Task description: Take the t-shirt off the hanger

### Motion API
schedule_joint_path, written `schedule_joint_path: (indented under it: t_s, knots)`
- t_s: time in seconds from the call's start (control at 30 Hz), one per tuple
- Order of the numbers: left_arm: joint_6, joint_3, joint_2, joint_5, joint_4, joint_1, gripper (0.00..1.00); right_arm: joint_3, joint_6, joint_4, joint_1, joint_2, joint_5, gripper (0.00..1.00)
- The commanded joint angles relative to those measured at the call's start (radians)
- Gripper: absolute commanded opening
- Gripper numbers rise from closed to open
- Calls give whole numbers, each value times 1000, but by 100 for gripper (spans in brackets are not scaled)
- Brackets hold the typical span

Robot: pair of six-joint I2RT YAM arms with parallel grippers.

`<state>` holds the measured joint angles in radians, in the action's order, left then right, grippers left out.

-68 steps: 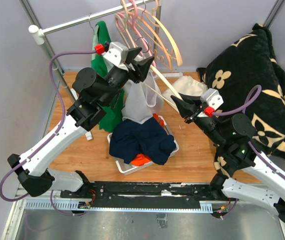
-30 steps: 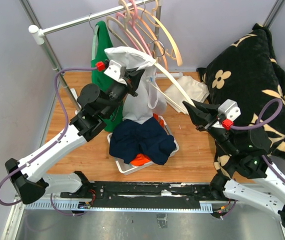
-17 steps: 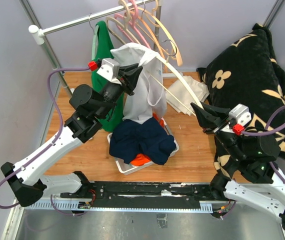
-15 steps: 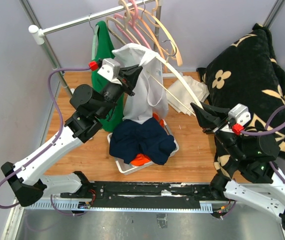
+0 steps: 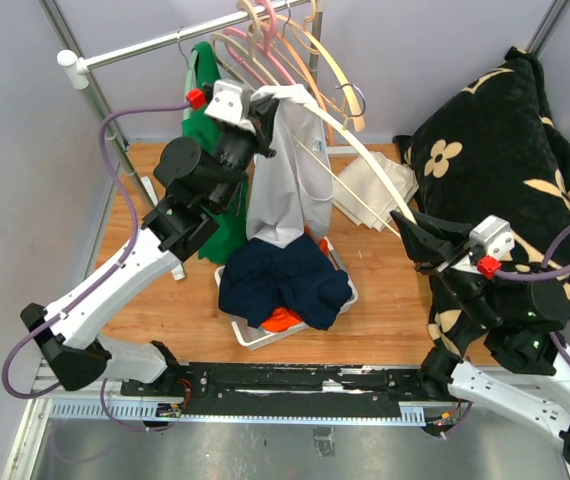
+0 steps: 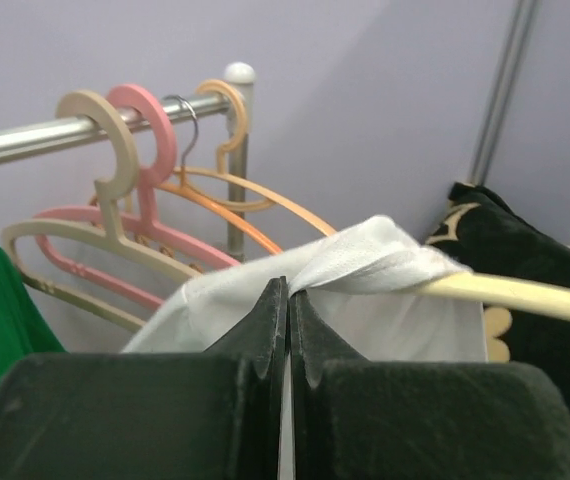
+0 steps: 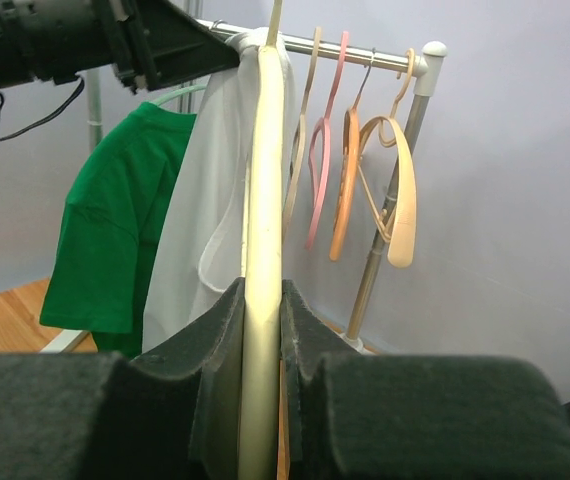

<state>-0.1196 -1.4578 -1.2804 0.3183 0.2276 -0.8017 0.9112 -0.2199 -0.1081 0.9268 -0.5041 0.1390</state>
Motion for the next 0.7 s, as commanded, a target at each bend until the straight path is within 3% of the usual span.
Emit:
schedule_joint_path:
  t_s: [0.0, 0.27, 0.67]
  knots:
    - [-77, -184, -89, 135, -20, 23, 0, 2, -3, -23, -6, 66, -8, 1]
    - [-174, -434, -263, 244, -115, 67, 0, 2, -1, 66, -5, 195, -8, 1]
    - [-149, -378, -237, 230, -174, 75, 1, 16, -29, 77, -6, 301, 62, 1]
